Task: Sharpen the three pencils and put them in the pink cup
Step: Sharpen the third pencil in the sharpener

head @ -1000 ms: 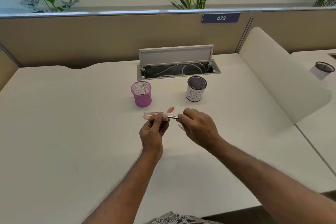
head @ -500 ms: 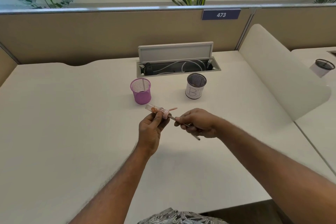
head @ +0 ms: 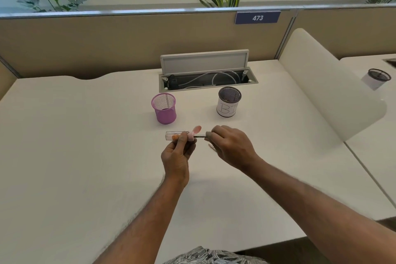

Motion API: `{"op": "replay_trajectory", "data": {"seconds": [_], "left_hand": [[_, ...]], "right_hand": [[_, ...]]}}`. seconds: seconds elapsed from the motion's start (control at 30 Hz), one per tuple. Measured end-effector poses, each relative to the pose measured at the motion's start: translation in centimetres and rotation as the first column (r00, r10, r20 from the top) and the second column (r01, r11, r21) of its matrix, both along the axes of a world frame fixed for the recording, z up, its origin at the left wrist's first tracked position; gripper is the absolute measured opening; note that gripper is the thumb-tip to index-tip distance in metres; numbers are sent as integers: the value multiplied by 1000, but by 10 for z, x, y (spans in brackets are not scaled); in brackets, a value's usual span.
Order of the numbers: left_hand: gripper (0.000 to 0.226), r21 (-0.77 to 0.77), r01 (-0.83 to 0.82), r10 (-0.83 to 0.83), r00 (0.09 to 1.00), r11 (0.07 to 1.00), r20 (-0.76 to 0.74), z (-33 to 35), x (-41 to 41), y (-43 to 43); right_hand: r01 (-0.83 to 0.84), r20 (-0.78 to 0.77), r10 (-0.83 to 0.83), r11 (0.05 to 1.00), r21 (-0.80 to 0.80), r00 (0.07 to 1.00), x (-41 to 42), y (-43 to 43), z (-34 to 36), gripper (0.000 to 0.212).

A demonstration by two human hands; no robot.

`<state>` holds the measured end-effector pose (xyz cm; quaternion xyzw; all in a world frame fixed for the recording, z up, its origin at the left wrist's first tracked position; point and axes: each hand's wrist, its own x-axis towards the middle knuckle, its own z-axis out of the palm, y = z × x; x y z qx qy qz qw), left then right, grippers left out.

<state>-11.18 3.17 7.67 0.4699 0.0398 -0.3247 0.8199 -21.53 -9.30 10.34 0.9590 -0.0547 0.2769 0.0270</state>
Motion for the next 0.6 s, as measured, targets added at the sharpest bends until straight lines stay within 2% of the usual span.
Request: {"op": "replay_trajectory", "data": {"seconds": [0.1, 0.17, 0.2, 0.23, 0.27, 0.3, 0.33, 0.37, 0.4, 0.43, 0.47, 0.5, 0.53, 0.57, 0.6], "left_hand": [[23, -21, 23, -22, 1000, 1000, 17, 0, 1, 1], [26, -37, 60, -58, 996, 997, 63, -1, 3, 1], [25, -47, 81, -76, 993, 996, 88, -1, 4, 2], [22, -58, 101, -94, 990, 993, 107, -2, 6, 3], [18, -74, 122, -112, 986, 990, 121, -2, 8, 5], [17, -91, 146, -133, 982, 985, 135, -3, 10, 6], [17, -103, 176, -160, 976, 979, 147, -3, 12, 7], [18, -108, 205, -187, 970, 973, 156, -3, 14, 7], [18, -112, 224, -205, 965, 968, 162, -2, 15, 7], [19, -114, 229, -209, 964, 967, 165, -2, 15, 7], [19, -113, 223, -204, 966, 968, 162, -1, 15, 6], [19, -107, 210, -192, 968, 972, 160, 0, 15, 5], [19, -93, 195, -179, 971, 976, 160, 0, 15, 5], [19, -75, 180, -166, 972, 981, 164, 0, 14, 4], [19, -54, 166, -155, 974, 985, 167, 0, 14, 4]], "right_hand": [[18, -24, -15, 992, 122, 1000, 0, 3, -2, 16], [46, -52, -30, 944, 328, 998, 2, 3, 1, 16], [74, -82, -39, 873, 481, 996, 4, 3, 3, 16], [119, -136, -39, 750, 651, 990, 7, 2, 6, 18], [183, -208, -20, 565, 805, 978, 9, -1, 10, 20], [255, -279, 31, 325, 911, 960, 10, -5, 15, 20], [333, -339, 110, 65, 941, 934, 11, -9, 18, 20], [409, -378, 195, -151, 900, 905, 10, -13, 21, 21], [462, -397, 262, -276, 843, 880, 9, -17, 24, 21], [485, -395, 307, -322, 813, 866, 8, -19, 26, 22], [484, -385, 327, -321, 814, 863, 7, -19, 26, 22], [470, -377, 326, -281, 837, 867, 7, -19, 26, 21], [446, -379, 303, -195, 874, 875, 7, -17, 25, 20], [415, -391, 250, -51, 908, 886, 8, -14, 24, 22], [381, -400, 163, 134, 915, 902, 8, -11, 23, 23]]}}
